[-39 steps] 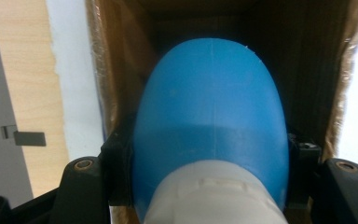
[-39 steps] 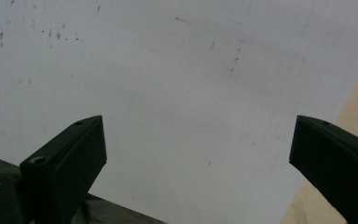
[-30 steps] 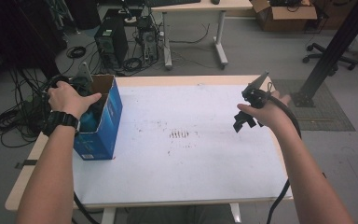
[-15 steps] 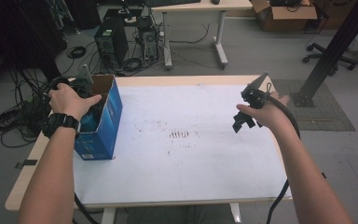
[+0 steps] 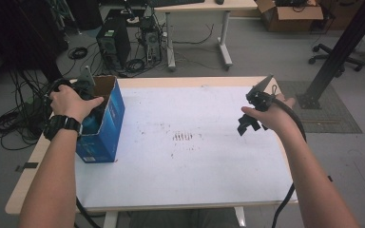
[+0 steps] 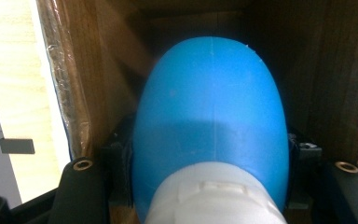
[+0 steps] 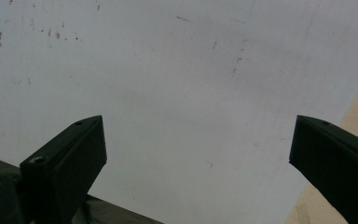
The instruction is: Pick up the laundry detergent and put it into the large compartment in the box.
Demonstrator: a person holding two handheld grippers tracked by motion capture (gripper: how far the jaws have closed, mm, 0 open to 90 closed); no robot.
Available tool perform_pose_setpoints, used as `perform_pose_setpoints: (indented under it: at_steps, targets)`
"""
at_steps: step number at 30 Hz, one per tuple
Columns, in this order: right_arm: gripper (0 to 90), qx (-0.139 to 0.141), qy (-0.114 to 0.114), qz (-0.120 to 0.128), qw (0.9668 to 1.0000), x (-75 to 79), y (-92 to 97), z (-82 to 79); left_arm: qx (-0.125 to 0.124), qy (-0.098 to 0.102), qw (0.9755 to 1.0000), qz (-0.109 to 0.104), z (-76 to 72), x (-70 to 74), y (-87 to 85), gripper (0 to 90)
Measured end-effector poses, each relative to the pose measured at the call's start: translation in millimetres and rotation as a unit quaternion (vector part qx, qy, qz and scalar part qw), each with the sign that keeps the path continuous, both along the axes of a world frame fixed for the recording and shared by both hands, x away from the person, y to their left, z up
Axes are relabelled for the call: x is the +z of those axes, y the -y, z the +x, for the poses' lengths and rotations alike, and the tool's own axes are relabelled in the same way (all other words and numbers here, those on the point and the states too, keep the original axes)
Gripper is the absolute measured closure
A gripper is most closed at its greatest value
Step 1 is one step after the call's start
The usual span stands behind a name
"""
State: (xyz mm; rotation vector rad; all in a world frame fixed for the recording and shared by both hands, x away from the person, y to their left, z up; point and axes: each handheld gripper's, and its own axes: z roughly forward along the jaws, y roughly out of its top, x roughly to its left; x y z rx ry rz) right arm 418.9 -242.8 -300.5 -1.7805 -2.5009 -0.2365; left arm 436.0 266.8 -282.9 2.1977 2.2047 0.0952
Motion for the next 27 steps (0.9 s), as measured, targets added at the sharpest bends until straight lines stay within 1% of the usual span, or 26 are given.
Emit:
perform_pose_setpoints:
  at_steps: [6,13,15,17,18,21,22,24,25,26,27]
  targets:
    - [3.9,-0.002,0.001,0.0,1.0,1.9,1.1,-0.9,-0.002,0.001,1.0,0.003,-0.3,0.1,1.4,37.0]
    - [3.9,-0.003,0.003,0.001,1.0,3.7,4.3,-2.4,-0.006,0.005,1.0,0.003,-0.9,4.4,4.6,36.7]
    - [3.9,-0.005,0.003,0.001,1.0,4.1,5.5,-3.1,-0.008,0.009,0.9999,0.004,-1.7,9.2,5.7,36.6]
    - [3.9,-0.004,0.004,0.003,1.0,4.3,5.8,-3.5,-0.008,0.012,0.9998,0.012,-2.4,14.3,6.5,36.3]
    - [3.9,-0.005,0.004,0.003,1.0,4.4,5.7,-3.7,-0.008,0.012,0.9998,0.012,-2.4,14.3,6.5,35.8]
    - [4.0,-0.003,0.004,0.004,1.0,5.1,6.1,-4.5,-0.009,0.018,0.9997,0.013,-4.4,25.8,8.4,35.0]
    - [4.0,-0.003,0.004,0.004,1.0,5.1,6.1,-4.5,-0.009,0.018,0.9997,0.013,-4.4,25.8,8.4,34.4]
    - [3.9,-0.003,0.005,0.004,1.0,5.6,7.1,-5.4,-0.01,0.026,0.9995,0.017,-6.0,36.1,9.9,34.2]
    - [3.9,-0.003,0.005,0.004,1.0,5.6,7.1,-5.4,-0.01,0.026,0.9995,0.017,-6.0,36.1,9.9,33.8]
    - [3.9,-0.004,0.005,0.006,1.0,6.0,7.5,-5.9,-0.01,0.03,0.9994,0.018,-6.6,39.9,10.4,33.8]
    - [3.9,-0.004,0.006,0.006,1.0,6.6,8.3,-6.5,-0.013,0.03,0.9992,0.022,-7.6,47.2,12.2,31.6]
